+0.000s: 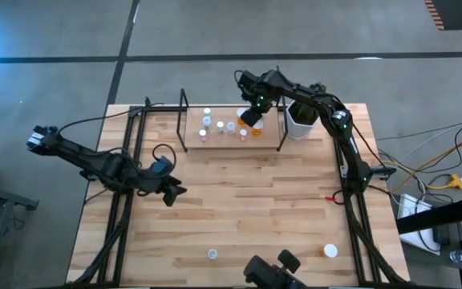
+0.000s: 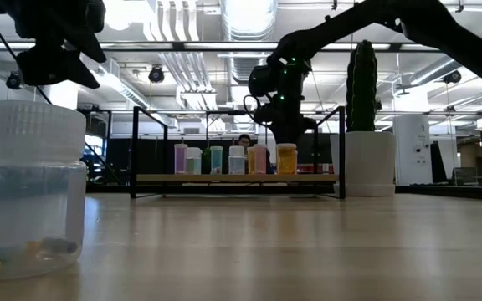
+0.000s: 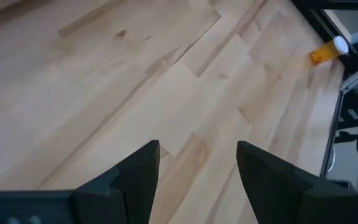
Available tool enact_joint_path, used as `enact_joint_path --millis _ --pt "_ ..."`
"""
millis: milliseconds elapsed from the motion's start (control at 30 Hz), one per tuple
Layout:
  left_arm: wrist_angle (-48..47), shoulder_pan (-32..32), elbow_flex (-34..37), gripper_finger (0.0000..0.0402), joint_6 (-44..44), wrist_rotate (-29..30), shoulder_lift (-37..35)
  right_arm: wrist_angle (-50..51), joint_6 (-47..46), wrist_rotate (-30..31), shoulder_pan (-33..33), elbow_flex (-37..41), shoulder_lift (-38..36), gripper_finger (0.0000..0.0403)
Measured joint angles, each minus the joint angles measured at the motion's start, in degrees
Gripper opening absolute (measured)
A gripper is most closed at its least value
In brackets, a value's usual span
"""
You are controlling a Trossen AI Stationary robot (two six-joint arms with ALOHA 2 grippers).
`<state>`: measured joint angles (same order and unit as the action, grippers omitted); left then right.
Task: Pick and place medicine bottles onto shelf by color
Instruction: Put the blue pill bottle on the shelf, then put the orange pill bottle on the shelf
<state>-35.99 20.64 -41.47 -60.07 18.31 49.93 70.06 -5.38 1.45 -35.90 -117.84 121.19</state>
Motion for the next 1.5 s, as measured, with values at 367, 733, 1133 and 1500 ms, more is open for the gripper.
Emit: enact_joint_path --millis 367,733,1133,1500 --pt "0.0 0.0 0.2 0.0197 2.4 -0.7 -1.4 -0.1 0.0 -0.1 0.9 0.0 0.0 0.0161" --pt "-0.1 0.0 0.2 0.0197 2.6 -1.6 -1.4 1.7 -0.2 -0.2 1.2 -4.0 -0.6 0.0211" --pt "-0.1 0.0 0.3 0.0197 5.0 -2.6 -2.5 3.2 -3.7 0.1 10.0 -5.7 -10.7 0.0191" --pt "0.1 0.0 0.1 0.0197 11.1 -3.3 -2.4 1.9 -17.2 -0.2 39.8 14.7 -27.1 0.0187"
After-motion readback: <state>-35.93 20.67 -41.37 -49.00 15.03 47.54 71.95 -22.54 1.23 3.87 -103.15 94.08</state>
